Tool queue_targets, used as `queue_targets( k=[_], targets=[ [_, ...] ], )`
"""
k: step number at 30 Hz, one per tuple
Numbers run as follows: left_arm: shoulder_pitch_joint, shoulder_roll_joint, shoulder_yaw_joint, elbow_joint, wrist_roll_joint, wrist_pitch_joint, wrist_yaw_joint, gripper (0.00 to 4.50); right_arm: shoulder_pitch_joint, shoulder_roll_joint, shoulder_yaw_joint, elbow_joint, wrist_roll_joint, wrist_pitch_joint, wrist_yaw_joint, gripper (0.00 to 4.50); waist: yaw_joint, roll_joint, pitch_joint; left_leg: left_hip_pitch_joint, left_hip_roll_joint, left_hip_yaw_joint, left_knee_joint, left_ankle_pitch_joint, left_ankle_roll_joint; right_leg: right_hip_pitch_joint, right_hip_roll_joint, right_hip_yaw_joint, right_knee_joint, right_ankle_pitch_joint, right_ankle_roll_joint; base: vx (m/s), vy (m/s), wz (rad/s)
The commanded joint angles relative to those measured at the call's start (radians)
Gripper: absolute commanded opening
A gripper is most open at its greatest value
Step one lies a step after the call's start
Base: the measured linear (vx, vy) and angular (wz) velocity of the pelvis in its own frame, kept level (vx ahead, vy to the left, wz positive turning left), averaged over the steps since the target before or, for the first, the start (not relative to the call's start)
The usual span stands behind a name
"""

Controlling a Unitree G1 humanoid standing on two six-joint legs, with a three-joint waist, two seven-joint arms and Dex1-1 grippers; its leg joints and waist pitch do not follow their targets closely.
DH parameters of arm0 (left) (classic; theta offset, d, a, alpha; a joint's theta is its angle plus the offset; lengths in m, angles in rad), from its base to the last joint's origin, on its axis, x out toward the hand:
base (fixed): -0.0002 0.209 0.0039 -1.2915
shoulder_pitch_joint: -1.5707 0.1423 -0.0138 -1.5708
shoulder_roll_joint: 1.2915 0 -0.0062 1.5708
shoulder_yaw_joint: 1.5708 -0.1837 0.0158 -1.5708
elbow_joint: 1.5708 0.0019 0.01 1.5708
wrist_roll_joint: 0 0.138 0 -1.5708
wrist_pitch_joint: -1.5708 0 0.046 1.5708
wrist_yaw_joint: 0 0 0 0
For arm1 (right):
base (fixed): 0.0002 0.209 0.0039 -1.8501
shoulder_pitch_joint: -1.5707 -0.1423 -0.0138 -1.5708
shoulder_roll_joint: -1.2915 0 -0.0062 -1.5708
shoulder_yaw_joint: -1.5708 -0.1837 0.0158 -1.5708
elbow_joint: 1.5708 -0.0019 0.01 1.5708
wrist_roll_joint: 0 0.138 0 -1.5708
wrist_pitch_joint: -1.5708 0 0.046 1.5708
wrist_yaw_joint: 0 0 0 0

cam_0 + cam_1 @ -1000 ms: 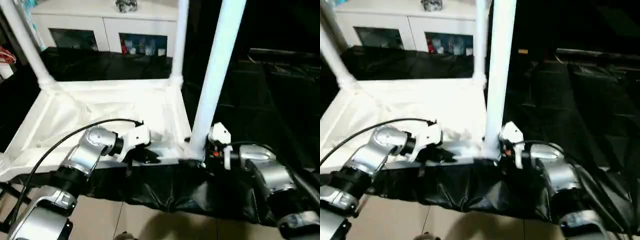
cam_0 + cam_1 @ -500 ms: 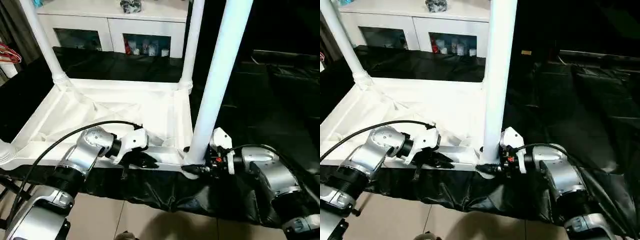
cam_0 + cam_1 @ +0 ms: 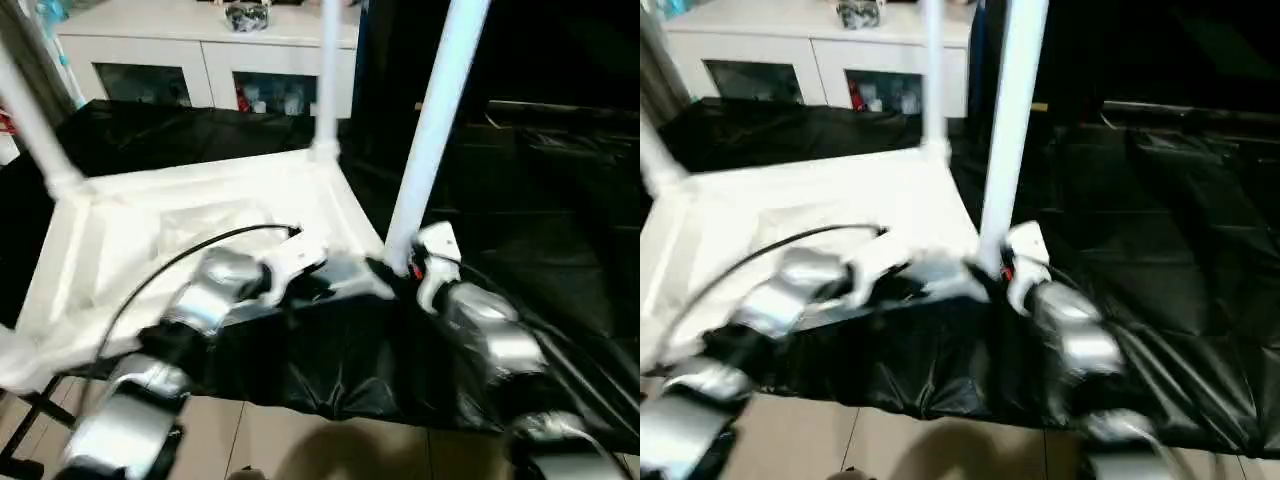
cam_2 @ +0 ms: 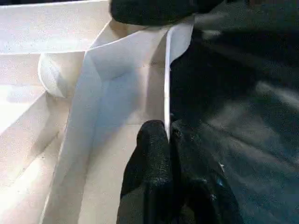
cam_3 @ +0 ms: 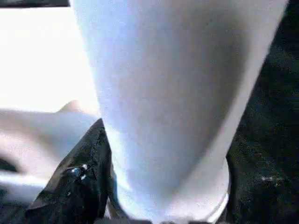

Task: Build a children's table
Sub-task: Rotate leg to tighten

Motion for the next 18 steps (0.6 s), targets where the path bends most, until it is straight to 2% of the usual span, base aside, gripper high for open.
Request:
queue_targets(
  k=[1,2,3,5,8,10,11,13,14,15,16,18],
  targets=[
    [-0.041,-0.090,-0.015,-0.011,-0.022,0.003,0.065,0.00,0.011,0.114,0.084,0.063,-0.008,0.023,-0.005,2.72,-0.005,-0.001,-0.055,0.003,0.021,-0.009,-0.072,-0.290,0.003,0.043,-0.073,0.047,-0.086,-0.393,-0.132,0.000,0.000,0.00],
    [-0.041,-0.090,-0.015,-0.011,-0.022,0.003,0.065,0.00,0.011,0.114,0.084,0.063,-0.008,0.023,-0.005,2.72,-0.004,-0.001,-0.056,0.002,0.021,-0.010,-0.072,-0.287,0.004,0.044,-0.073,0.047,-0.084,-0.381,-0.133,0.000,0.000,0.00],
    [-0.039,-0.099,-0.014,-0.017,-0.026,0.003,0.065,0.00,0.010,0.122,0.090,0.062,-0.016,0.012,-0.011,3.28,-0.004,0.001,-0.058,0.002,0.022,-0.009,-0.072,-0.286,0.008,0.044,-0.072,0.048,-0.081,-0.354,-0.138,0.000,0.000,0.00],
    [-0.035,-0.104,-0.016,-0.024,-0.029,0.005,0.061,0.00,0.007,0.125,0.089,0.063,-0.018,0.005,-0.009,3.44,-0.004,0.002,-0.060,0.002,0.022,-0.007,-0.070,-0.274,0.014,0.047,-0.069,0.050,-0.074,-0.286,-0.157,0.000,0.000,0.00],
    [-0.020,-0.092,-0.021,-0.044,-0.032,0.002,0.028,0.00,-0.002,0.117,0.076,0.058,-0.015,-0.015,0.007,3.51,-0.005,0.003,-0.058,0.002,0.022,-0.006,-0.071,-0.284,0.018,0.048,-0.071,0.050,-0.076,-0.288,-0.164,0.000,0.000,0.00],
    [-0.009,-0.070,-0.020,-0.052,-0.040,-0.025,-0.011,0.00,0.005,0.091,0.086,0.021,-0.014,-0.029,0.058,3.86,-0.006,-0.002,-0.057,0.000,0.022,-0.006,-0.072,-0.285,0.021,0.049,-0.071,0.050,-0.078,-0.307,-0.158,0.000,0.000,0.00],
    [-0.008,-0.066,-0.020,-0.054,-0.042,-0.028,-0.018,0.00,0.007,0.087,0.087,0.016,-0.012,-0.029,0.069,3.86,-0.005,-0.001,-0.057,0.001,0.022,-0.006,-0.072,-0.284,0.022,0.050,-0.071,0.050,-0.077,-0.308,-0.156,0.000,0.000,0.00],
    [0.004,-0.042,-0.023,-0.064,-0.048,-0.051,-0.059,0.00,0.019,0.055,0.109,-0.015,-0.007,-0.030,0.150,3.91,-0.006,0.000,-0.060,-0.001,0.023,-0.006,-0.070,-0.266,0.031,0.052,-0.070,0.051,-0.073,-0.272,-0.160,0.000,0.000,0.00],
    [0.009,-0.033,-0.023,-0.068,-0.051,-0.054,-0.075,0.00,0.025,0.041,0.120,-0.027,-0.008,-0.031,0.179,3.91,-0.006,-0.001,-0.061,-0.003,0.022,-0.006,-0.070,-0.257,0.034,0.054,-0.069,0.050,-0.072,-0.257,-0.162,0.000,0.000,0.00],
    [0.023,0.004,-0.028,-0.079,-0.055,-0.082,-0.129,0.00,0.047,-0.018,0.167,-0.068,-0.013,-0.038,0.299,3.91,-0.007,-0.004,-0.063,-0.004,0.022,-0.004,-0.067,-0.233,0.041,0.056,-0.068,0.050,-0.068,-0.220,-0.171,0.000,0.000,0.00],
    [0.027,0.013,-0.028,-0.081,-0.058,-0.087,-0.142,0.00,0.053,-0.036,0.178,-0.081,-0.013,-0.042,0.335,3.91,-0.006,-0.005,-0.063,-0.006,0.023,-0.002,-0.064,-0.217,0.054,0.058,-0.067,0.050,-0.064,-0.191,-0.176,0.000,0.000,0.00],
    [0.038,0.042,-0.024,-0.089,-0.071,-0.106,-0.193,0.00,0.071,-0.093,0.203,-0.131,0.014,-0.030,0.468,3.91,-0.005,-0.011,-0.062,-0.007,0.022,0.001,-0.062,-0.206,0.069,0.058,-0.066,0.048,-0.063,-0.190,-0.182,0.000,0.000,0.00]
  ],
)
